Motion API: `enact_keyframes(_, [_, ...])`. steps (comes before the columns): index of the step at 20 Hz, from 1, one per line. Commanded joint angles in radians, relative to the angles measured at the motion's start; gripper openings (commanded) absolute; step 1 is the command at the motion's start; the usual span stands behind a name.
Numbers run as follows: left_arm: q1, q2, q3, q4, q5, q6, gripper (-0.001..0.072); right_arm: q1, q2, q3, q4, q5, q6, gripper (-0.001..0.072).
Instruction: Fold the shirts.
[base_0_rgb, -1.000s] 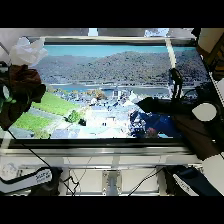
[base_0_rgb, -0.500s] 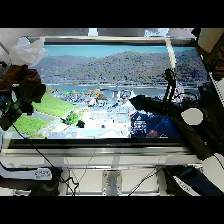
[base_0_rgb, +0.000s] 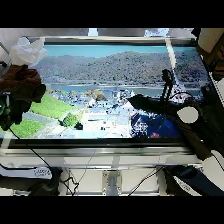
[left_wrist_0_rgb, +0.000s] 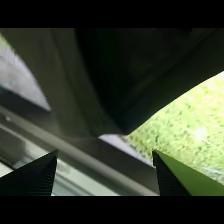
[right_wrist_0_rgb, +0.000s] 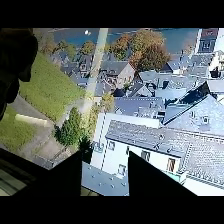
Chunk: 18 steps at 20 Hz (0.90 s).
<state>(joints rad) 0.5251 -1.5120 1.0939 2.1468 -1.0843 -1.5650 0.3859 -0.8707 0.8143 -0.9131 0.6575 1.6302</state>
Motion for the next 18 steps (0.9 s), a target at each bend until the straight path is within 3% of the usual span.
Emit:
enact_keyframes(1, [0.071, -0.001, -0.001, -0.031, -0.030, -0.010, 0.0692, 0.001, -0.003, 0.000, 0.002, -0.020, 0.000, 0.0345])
enact_keyframes(7, [0.085, -0.005, -0.001, -0.082, 0.204, -0.009, 0.0691, 0.001, -0.003, 0.000, 0.013, -0.087, 0.000, 0.0344])
enact_keyframes(13, [0.085, -0.067, -0.001, -0.086, 0.219, 0.042, 0.0671, 0.001, -0.003, 0.000, 0.032, -0.107, 0.000, 0.0343])
enact_keyframes(14, [0.085, -0.076, -0.001, -0.087, 0.219, 0.043, 0.0582, 0.001, -0.003, 0.000, 0.034, -0.107, 0.000, 0.0343])
enact_keyframes(15, [0.085, -0.081, -0.001, -0.087, 0.219, 0.043, 0.0396, 0.001, -0.003, 0.000, 0.036, -0.107, 0.000, 0.0331])
enact_keyframes(16, [0.084, -0.081, -0.001, -0.086, 0.224, 0.044, 0.0129, 0.001, -0.003, 0.000, 0.035, -0.107, 0.000, 0.0324])
enact_keyframes(17, [0.084, -0.081, 0.000, -0.086, 0.229, 0.047, 0.0008, 0.001, -0.003, 0.000, 0.035, -0.107, 0.000, 0.0324])
enact_keyframes(18, [0.081, -0.081, 0.000, -0.089, 0.229, 0.047, 0.0011, 0.001, -0.003, 0.000, 0.035, -0.109, 0.000, 0.0324])
